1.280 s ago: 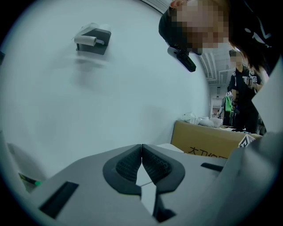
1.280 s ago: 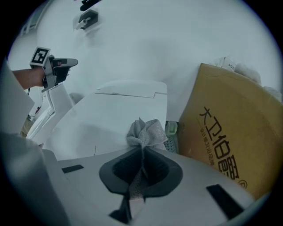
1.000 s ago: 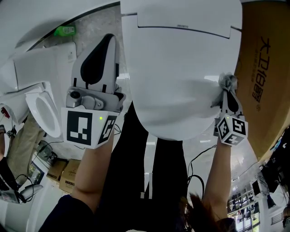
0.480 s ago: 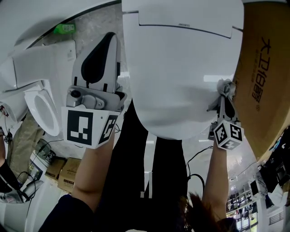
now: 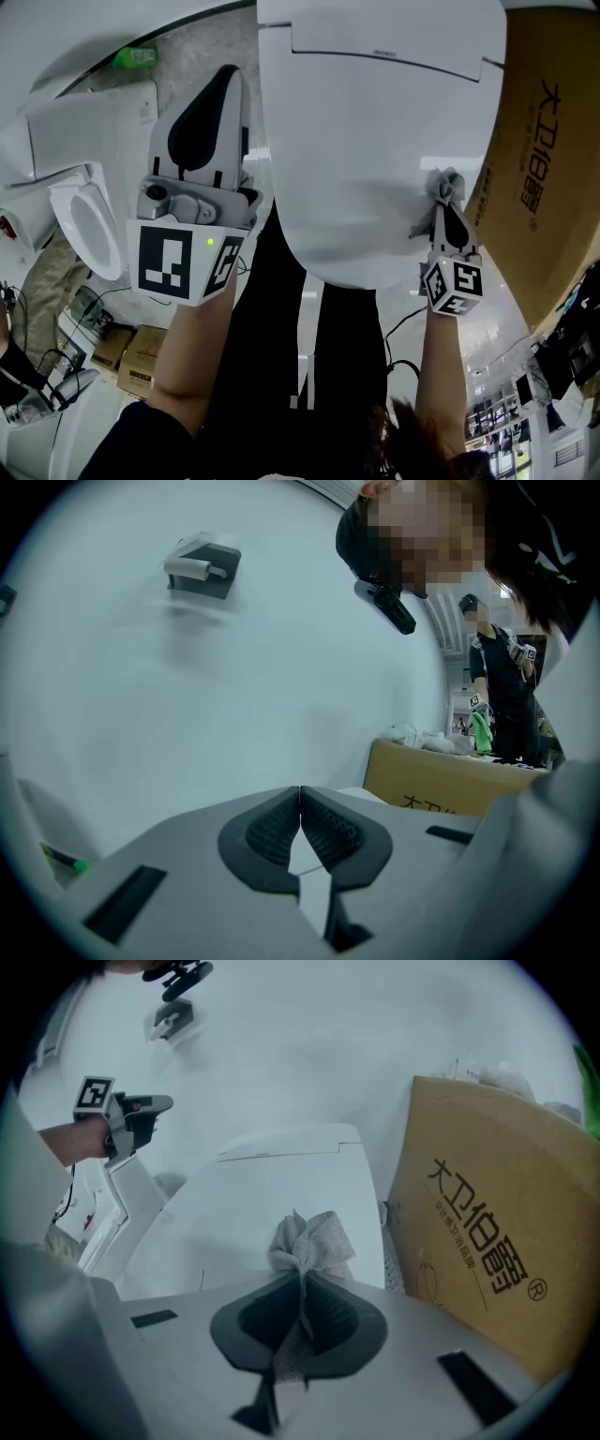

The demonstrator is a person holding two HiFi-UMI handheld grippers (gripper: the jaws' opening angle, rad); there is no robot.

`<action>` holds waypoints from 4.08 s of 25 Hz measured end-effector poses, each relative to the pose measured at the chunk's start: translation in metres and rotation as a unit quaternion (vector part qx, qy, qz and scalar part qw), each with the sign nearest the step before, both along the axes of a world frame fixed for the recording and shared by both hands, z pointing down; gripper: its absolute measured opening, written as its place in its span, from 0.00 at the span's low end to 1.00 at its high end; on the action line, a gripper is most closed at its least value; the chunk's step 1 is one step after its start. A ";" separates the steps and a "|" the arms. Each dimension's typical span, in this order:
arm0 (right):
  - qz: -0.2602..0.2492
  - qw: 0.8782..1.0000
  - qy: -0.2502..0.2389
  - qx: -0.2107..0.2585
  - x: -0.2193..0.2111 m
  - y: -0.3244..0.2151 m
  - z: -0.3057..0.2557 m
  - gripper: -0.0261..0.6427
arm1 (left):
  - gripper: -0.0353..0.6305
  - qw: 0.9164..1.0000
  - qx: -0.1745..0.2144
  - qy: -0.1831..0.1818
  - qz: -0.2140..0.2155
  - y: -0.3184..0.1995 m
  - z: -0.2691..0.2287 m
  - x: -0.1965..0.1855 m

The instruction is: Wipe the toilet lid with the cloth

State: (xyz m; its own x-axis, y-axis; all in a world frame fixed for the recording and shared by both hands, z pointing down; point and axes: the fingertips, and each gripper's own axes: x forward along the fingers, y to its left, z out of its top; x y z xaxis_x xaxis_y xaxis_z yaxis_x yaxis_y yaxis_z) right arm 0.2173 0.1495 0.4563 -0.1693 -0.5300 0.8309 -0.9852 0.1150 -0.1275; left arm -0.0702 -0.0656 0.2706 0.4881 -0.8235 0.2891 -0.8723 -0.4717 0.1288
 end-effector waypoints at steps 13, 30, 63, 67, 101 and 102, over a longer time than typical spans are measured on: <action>-0.088 0.996 -0.022 -0.008 -0.080 -0.010 -0.004 0.09 | 0.08 1.000 -0.001 0.000 -0.010 0.001 0.002 -0.011; -0.217 0.973 -0.083 -0.003 -0.220 -0.019 -0.010 0.09 | 0.08 1.000 0.000 -0.003 -0.019 0.005 0.000 -0.027; -0.360 0.925 -0.115 -0.039 -0.289 0.036 -0.010 0.09 | 0.08 1.000 0.004 -0.007 -0.019 0.016 -0.011 -0.029; -0.340 0.934 -0.106 -0.035 -0.268 0.038 -0.010 0.09 | 0.08 1.000 0.005 -0.006 -0.014 0.017 -0.012 -0.027; -0.058 0.998 0.021 -0.008 0.022 0.043 -0.002 0.09 | 0.08 1.000 0.012 -0.006 0.014 0.059 -0.022 0.017; -0.050 0.998 0.021 -0.008 0.027 0.044 -0.002 0.09 | 0.08 1.000 0.012 -0.004 0.013 0.061 -0.022 0.017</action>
